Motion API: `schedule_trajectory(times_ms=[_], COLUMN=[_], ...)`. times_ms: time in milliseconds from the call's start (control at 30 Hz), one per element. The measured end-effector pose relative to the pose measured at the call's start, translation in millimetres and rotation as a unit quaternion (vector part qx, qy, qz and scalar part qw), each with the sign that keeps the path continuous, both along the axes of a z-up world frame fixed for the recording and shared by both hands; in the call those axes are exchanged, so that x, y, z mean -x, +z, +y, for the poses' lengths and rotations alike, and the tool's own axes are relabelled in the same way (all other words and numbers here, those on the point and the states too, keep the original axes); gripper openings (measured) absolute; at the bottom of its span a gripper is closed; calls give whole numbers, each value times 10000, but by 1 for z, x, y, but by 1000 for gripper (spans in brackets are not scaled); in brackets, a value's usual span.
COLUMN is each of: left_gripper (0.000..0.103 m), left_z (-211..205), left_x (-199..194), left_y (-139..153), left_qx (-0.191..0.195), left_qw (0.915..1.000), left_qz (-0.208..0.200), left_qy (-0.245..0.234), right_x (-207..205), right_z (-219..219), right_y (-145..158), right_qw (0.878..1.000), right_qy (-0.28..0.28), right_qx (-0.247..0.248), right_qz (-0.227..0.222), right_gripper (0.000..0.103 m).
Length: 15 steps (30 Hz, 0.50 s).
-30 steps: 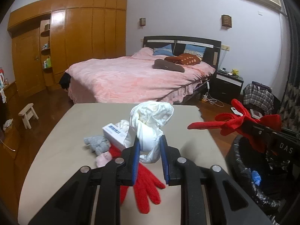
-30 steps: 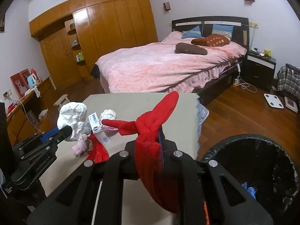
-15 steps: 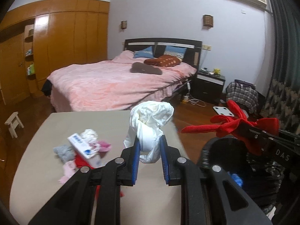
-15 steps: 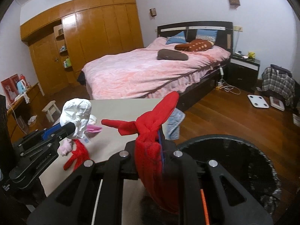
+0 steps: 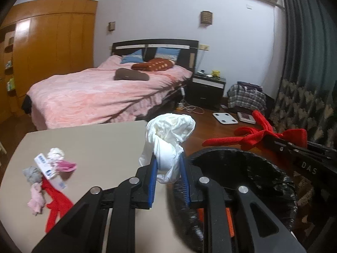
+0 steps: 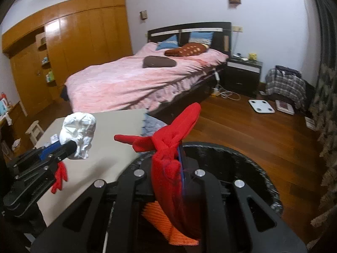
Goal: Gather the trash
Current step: 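Carry the red glove and white cloth over the trash bin and open both tools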
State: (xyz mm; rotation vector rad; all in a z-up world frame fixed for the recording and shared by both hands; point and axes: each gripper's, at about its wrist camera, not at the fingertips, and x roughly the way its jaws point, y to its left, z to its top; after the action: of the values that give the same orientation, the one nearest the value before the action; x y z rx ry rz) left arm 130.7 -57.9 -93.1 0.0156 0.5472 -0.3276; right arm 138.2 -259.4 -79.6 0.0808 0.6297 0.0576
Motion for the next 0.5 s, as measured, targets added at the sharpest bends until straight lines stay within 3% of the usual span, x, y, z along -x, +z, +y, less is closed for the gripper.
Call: schedule_trajectory(times_ms=[400, 500], left_gripper=[21, 28], left_z=[-50, -55], left_x=[-16, -22], left_y=[-18, -22], left_qx=[67, 155], left_qw=[9981, 9968], left_qz=[210, 313], left_qy=[-581, -723], right_x=[6, 5], right_z=[-43, -48], right_y=[-34, -43], right_qw=[9981, 9972], right_qy=[-519, -628], right_qx=[25, 92], right_qz=[327, 392], right_gripper=[18, 37])
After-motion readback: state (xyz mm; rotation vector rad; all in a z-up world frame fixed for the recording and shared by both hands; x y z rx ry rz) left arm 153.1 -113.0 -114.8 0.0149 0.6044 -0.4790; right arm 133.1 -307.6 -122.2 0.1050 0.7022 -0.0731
